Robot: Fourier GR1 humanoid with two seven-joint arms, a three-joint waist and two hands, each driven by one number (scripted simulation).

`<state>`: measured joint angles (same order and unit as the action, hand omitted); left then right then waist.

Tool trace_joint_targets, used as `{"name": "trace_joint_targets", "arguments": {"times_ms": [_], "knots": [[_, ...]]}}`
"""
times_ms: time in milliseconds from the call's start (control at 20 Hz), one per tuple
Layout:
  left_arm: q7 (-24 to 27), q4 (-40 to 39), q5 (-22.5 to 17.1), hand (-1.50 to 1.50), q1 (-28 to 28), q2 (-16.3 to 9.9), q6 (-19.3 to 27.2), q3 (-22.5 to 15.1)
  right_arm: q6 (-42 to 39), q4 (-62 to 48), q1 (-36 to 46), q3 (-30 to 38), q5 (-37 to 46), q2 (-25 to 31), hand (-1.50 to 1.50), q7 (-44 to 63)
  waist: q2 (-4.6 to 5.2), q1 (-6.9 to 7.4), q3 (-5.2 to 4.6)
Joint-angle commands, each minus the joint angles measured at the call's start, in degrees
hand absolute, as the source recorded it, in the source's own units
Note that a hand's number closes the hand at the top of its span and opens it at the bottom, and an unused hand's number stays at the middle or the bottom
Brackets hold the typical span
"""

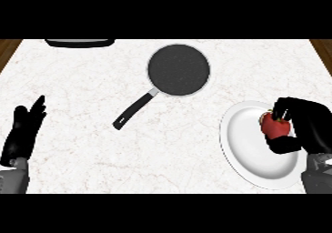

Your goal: Pick the bell pepper from the plate and place it in the pan

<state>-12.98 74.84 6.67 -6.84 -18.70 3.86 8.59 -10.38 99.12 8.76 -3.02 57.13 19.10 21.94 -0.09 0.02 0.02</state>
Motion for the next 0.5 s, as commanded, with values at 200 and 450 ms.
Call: {"name": "trace_joint_targets", "arguments": {"times_ms": [200,450], "knots": [[-0.82,1.41,1.23,0.00,0.26,1.08,1.06,-0.03,1.05,7.84,6.68,-0.97,-0.40,-3.46,1.50,-0.01,0.02,0.05,-0.02],[-1.50,-0.56,-0.62,0.00,-2.89,-2.20,-2.79,2.36,6.87,-7.80,17.72,0.45,0.19,-8.55,1.50,-0.74,0.23,0.66,-0.01]]}}
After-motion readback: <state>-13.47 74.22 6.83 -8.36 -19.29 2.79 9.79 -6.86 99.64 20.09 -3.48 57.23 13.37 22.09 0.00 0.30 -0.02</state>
